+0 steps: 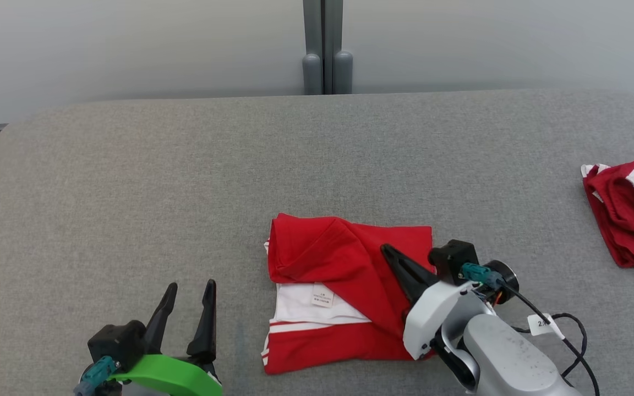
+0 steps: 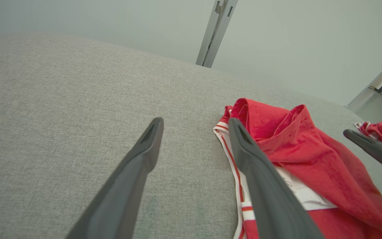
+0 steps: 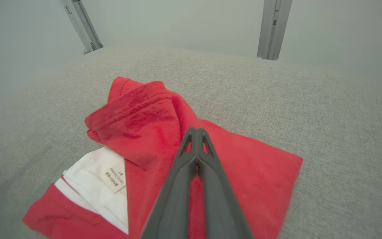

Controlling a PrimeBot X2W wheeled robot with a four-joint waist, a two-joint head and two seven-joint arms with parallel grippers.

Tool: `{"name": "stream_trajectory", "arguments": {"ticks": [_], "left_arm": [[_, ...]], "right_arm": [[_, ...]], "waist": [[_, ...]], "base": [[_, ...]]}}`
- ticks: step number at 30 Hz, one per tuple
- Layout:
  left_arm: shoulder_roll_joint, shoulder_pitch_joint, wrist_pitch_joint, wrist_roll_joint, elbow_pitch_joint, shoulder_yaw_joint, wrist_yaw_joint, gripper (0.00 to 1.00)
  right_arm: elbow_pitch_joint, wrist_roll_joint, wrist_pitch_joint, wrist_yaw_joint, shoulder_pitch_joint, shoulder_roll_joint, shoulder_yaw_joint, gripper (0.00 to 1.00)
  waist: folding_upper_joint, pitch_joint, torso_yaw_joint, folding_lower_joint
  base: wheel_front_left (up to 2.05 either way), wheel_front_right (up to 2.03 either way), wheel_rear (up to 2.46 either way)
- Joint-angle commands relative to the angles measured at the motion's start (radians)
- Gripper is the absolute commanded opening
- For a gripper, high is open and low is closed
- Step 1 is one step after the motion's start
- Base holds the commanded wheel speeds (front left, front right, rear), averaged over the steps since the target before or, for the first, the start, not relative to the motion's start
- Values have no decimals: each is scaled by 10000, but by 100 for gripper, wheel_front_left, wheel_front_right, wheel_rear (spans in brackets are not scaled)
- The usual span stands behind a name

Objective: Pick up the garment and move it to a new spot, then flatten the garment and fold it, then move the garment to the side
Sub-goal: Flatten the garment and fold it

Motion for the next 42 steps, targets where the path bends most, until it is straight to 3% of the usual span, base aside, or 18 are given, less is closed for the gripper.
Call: {"name": "stream_trajectory", "arguments": {"ticks": [1,14,26,30,35,40,41,42], "left_arm": [[74,-116,-15,-21,-33,4,63,100],[12,-292,-23,10,34,82,7,100],[-71,-379,-28,88,72,174,-39,100],[-97,-365,-29,89,109,210,-48,100],[-144,-346,-30,184,51,359,-47,100],[-283,-343,-31,402,-30,531,-100,100],[-312,-362,-31,454,-42,578,-118,100],[-330,-397,-31,564,-71,631,-130,100]], "right_arm": [[81,6,94,-10,73,-37,97,0],[1265,10,42,-10,-459,-28,631,0],[331,1189,180,-10,-658,-39,3884,0],[322,1164,147,-10,-673,-42,4546,0],[350,1144,-94,-10,-882,-40,4429,0],[177,775,-310,-10,-1022,-33,3383,0],[115,653,-326,-10,-1023,-34,3141,4],[-15,496,-326,-10,-994,-39,2801,18]], "waist": [[0,107,99,0],[0,471,527,0],[0,572,529,0],[0,585,499,0],[0,547,394,0],[0,343,144,0],[0,294,88,0],[0,239,18,0]], "base": [[0,0,0],[0,0,0],[0,0,0],[0,0,0],[0,0,0],[0,0,0],[0,0,0],[0,0,0]]}}
